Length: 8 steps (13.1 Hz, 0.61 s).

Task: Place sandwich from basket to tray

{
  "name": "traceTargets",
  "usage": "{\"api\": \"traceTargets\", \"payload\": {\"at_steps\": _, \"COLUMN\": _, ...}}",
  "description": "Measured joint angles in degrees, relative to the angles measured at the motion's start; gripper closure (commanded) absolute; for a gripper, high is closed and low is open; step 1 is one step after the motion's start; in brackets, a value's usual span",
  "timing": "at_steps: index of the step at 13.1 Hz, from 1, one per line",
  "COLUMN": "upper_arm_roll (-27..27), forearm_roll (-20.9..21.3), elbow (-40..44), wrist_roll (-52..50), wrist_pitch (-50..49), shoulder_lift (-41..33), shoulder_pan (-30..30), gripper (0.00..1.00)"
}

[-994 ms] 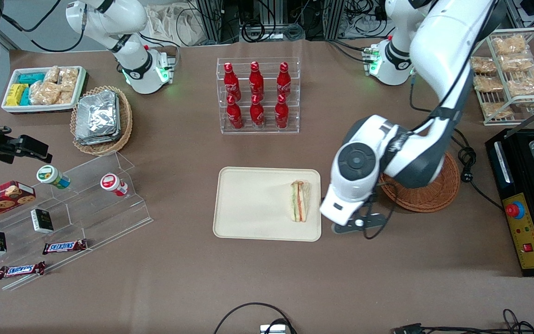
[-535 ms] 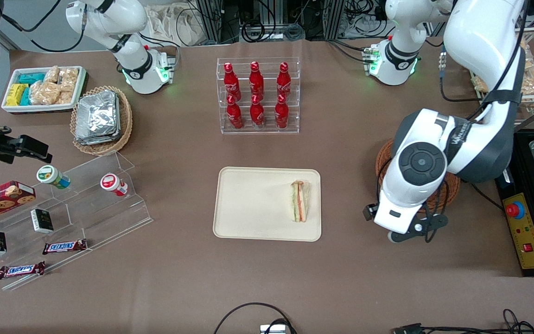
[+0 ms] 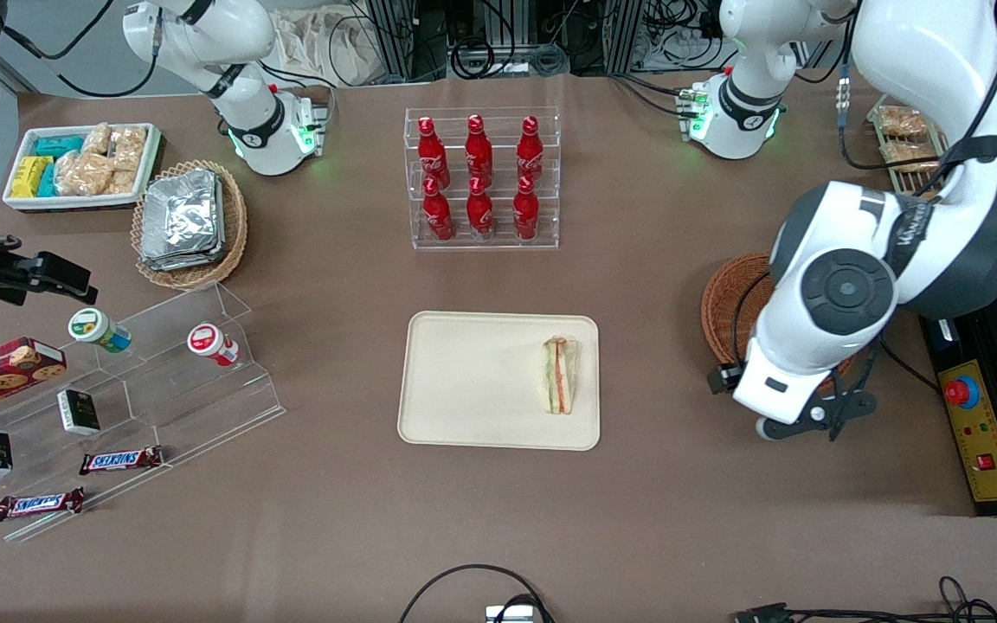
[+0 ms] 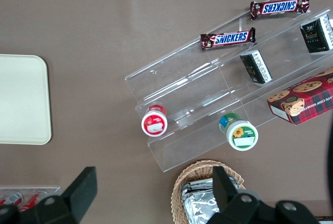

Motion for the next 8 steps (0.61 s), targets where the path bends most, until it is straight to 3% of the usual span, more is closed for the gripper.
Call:
{"api": "traceTargets", "payload": {"at_steps": 4, "upper_arm_roll": 9.7, "forearm_roll": -6.6, "elbow": -7.4, "wrist_roll": 15.2, "wrist_pitch": 0.6, "shoulder_lift": -9.6, "shoulder_pan": 0.1, "gripper": 0.00}}
{"api": "traceTargets", "payload": {"at_steps": 8, "upper_arm_roll": 15.4, "forearm_roll": -10.7, "elbow": -10.1, "wrist_roll": 26.7, "wrist_pitch": -2.9, "shoulder_lift": -17.0, "shoulder_pan": 0.0, "gripper": 0.00}}
